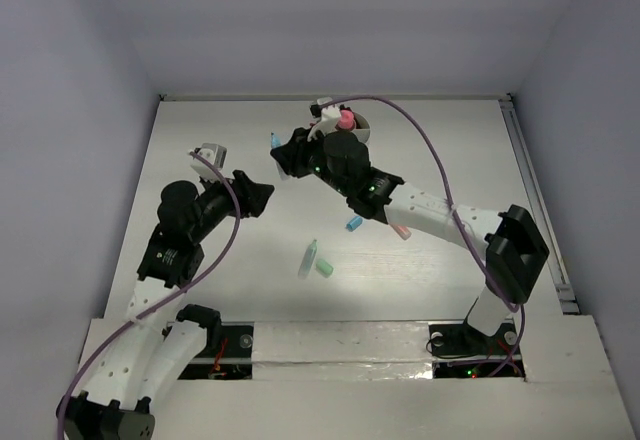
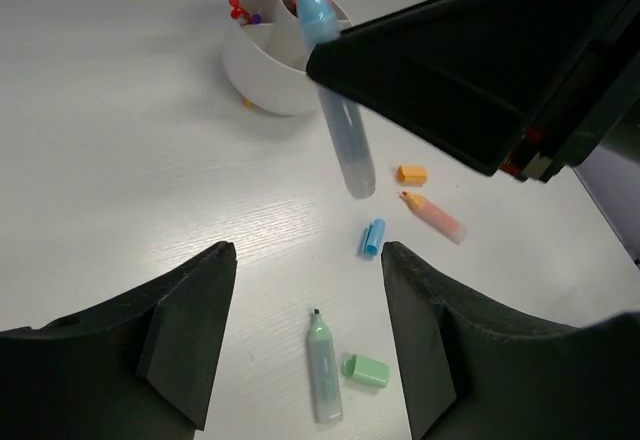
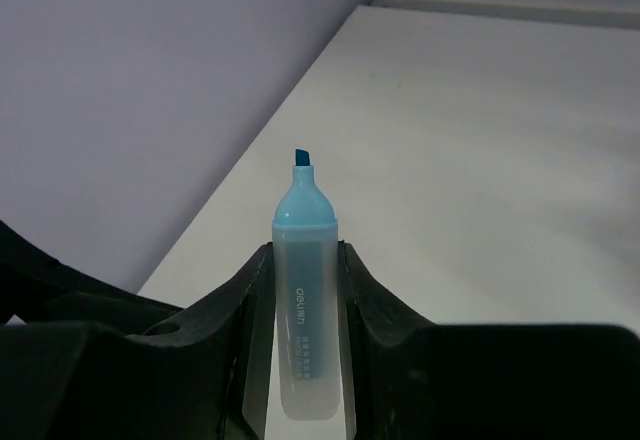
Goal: Sort the stationery into containers
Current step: Pick up the pen from the center of the board, then close the pen cap on the pen.
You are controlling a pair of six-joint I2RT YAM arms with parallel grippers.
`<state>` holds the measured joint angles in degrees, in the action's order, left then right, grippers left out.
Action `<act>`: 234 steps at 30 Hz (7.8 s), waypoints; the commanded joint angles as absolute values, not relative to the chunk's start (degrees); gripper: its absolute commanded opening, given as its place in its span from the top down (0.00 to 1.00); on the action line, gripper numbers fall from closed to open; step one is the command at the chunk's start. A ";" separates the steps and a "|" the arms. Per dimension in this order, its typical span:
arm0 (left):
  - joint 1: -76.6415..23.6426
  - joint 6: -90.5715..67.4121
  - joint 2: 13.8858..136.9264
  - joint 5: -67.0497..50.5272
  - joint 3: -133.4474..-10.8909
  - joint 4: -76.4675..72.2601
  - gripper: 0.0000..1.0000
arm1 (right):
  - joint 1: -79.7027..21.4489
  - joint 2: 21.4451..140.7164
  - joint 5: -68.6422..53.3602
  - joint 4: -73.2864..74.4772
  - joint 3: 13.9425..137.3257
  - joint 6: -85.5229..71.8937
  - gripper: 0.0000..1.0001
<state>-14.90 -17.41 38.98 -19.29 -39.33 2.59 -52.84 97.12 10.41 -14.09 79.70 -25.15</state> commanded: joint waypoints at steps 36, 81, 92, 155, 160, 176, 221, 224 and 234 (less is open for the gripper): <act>-14.50 -15.47 40.61 -19.25 -40.16 -0.18 1.00 | -59.77 97.56 4.83 -23.03 78.14 -31.46 1.00; -18.19 -13.80 30.06 -17.84 -40.69 3.60 1.00 | -43.68 97.20 12.74 8.08 57.03 -42.45 0.31; -18.81 -13.71 29.97 -17.40 -40.78 3.87 1.00 | -43.68 104.06 15.38 14.22 64.23 -36.66 0.42; -18.81 -21.00 37.53 -38.75 -37.62 -7.64 1.00 | -43.68 86.57 -9.40 -38.36 69.70 -43.06 1.00; -18.81 -31.95 37.88 -48.14 -34.46 -18.61 1.00 | -43.68 86.22 -13.08 -47.43 67.51 -45.26 1.00; -18.81 -61.00 54.31 -64.51 -29.00 -65.65 1.00 | -37.88 84.81 -30.13 -65.03 61.43 -56.68 1.00; -16.52 -62.93 55.28 -65.74 -28.04 -69.43 1.00 | -38.94 93.87 -36.21 -76.73 65.57 -68.11 1.00; -16.52 -62.67 55.20 -65.74 -27.95 -69.00 1.00 | -38.94 94.22 -36.56 -76.90 65.39 -68.20 1.00; -16.52 -61.79 54.58 -65.48 -28.21 -67.94 1.00 | -38.94 94.83 -36.91 -77.87 64.25 -68.64 1.00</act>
